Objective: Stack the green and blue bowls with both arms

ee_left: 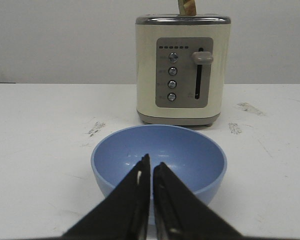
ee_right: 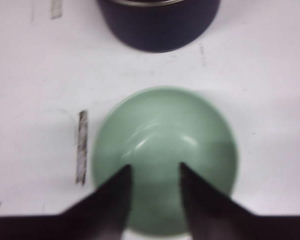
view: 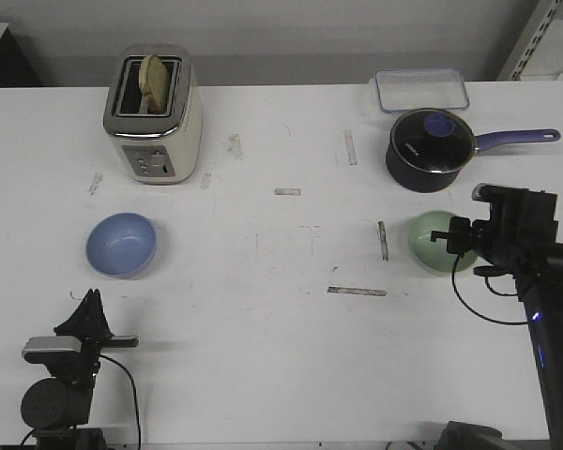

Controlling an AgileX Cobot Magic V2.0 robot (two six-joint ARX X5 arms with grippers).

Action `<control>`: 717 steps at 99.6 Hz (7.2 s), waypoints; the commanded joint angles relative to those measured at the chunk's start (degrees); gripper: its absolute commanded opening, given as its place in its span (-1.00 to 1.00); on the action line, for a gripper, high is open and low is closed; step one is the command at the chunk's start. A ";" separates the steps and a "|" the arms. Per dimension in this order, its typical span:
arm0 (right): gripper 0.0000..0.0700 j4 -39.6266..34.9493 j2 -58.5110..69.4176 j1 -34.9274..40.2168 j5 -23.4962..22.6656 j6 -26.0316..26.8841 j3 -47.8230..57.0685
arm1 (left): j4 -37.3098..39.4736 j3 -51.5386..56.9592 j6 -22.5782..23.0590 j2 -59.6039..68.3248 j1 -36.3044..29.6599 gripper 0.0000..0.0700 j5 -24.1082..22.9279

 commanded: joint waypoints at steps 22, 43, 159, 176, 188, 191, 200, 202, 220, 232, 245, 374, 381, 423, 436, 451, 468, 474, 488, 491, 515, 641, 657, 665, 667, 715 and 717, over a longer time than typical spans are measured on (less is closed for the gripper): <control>0.44 -0.28 6.71 -7.39 -6.51 0.46 1.64 | 0.72 -1.20 0.46 -0.11 0.07 -1.00 -0.15; 0.44 1.49 11.93 -9.44 -6.75 -0.20 1.62 | 0.70 -1.20 0.46 -0.11 0.07 -1.00 -0.15; -1.00 3.45 12.37 8.17 -14.12 7.67 1.60 | 0.70 -1.20 0.46 -0.11 0.07 -1.00 -0.15; -1.00 7.74 13.64 18.78 -13.62 14.08 1.51 | 0.70 -1.20 0.46 -0.11 0.07 -1.00 -0.15; -1.00 12.04 16.04 25.97 -11.96 19.54 1.51 | 0.70 -1.20 0.46 -0.11 0.07 -1.00 -0.15; -1.00 12.68 16.61 27.45 -11.32 20.50 1.51 | 0.72 -1.20 0.46 -0.11 0.07 -1.00 -0.15; -1.00 14.08 18.34 31.30 -9.49 23.34 1.51 | 0.70 -1.20 0.46 -0.11 0.07 -1.00 -0.15; -1.00 14.36 18.69 32.04 -9.25 23.78 1.51 | 0.70 -1.20 0.46 -0.11 0.07 -1.00 -0.15; -1.00 16.50 21.44 37.29 -6.19 26.23 1.51 | 0.70 -1.20 0.46 -0.11 0.07 -1.00 -0.15; -0.99 17.16 22.45 38.34 -4.87 27.56 1.51 | 0.70 -1.20 0.46 -0.11 0.07 -1.00 -0.15; -0.79 17.33 22.80 38.42 -4.85 27.54 1.51 | 0.72 -1.20 0.46 -0.11 0.07 -1.00 -0.15; -0.98 41.00 -15.26 21.46 10.29 -5.46 -28.72 | 0.70 -1.20 0.46 -0.11 0.07 -1.00 -0.15; -0.98 44.19 -19.58 19.54 10.32 -5.49 -33.07 | 0.70 -1.20 0.46 -0.11 0.07 -1.00 -0.15; -0.98 44.78 -44.17 15.34 10.32 -2.93 -47.80 | 0.70 -1.20 0.46 -0.11 0.07 -1.00 -0.15; -0.98 43.50 -49.22 15.37 10.29 -2.91 -47.80 | 0.72 -1.20 0.46 -0.11 0.07 -1.00 -0.15; -0.98 43.54 -54.05 15.37 10.27 -2.93 -47.78 | 0.70 -1.20 0.48 -0.11 0.07 -1.00 -0.15; -0.98 43.52 -58.60 15.37 10.29 -2.93 -47.78 | 0.72 -1.20 0.46 -0.11 0.07 -1.00 -0.15; -0.98 43.58 -59.80 15.37 10.29 -2.93 -47.78 | 0.70 -1.20 0.46 -0.11 0.07 -1.00 -0.15; -0.98 43.89 -61.72 15.37 10.29 -2.93 -47.78 | 0.70 -1.20 0.48 -0.11 0.07 -1.00 -0.15; -0.98 43.91 -61.94 15.37 10.29 -2.93 -47.78 | 0.70 -1.20 0.46 -0.11 0.07 -1.00 -0.15; -0.98 43.93 -62.12 15.37 10.29 -2.93 -47.78 | 0.68 -1.16 -3.17 -0.11 0.07 -0.99 -0.15; -0.98 43.91 -62.12 15.37 10.29 -2.93 -47.78 | -20.81 39.43 -6.69 47.50 0.07 -0.99 -0.35; -0.98 43.91 -62.12 15.37 10.29 -2.93 -47.78 | -25.83 47.89 -17.97 54.58 0.11 -0.99 0.37; -0.98 43.91 -62.12 15.37 10.29 -2.93 -47.78 | -29.38 51.45 -18.29 57.55 0.37 -0.99 1.33; -0.98 43.91 -62.12 15.37 10.29 -2.93 -47.78 | -30.14 52.26 -18.08 58.36 0.50 -0.99 1.57; -0.98 43.91 -62.12 15.37 10.29 -2.93 -47.78 | -50.49 66.93 -13.92 75.89 10.51 -0.16 16.15; -0.98 43.91 -62.12 15.37 10.29 -2.93 -47.78 | -50.47 66.93 -13.70 76.35 10.95 -0.07 16.15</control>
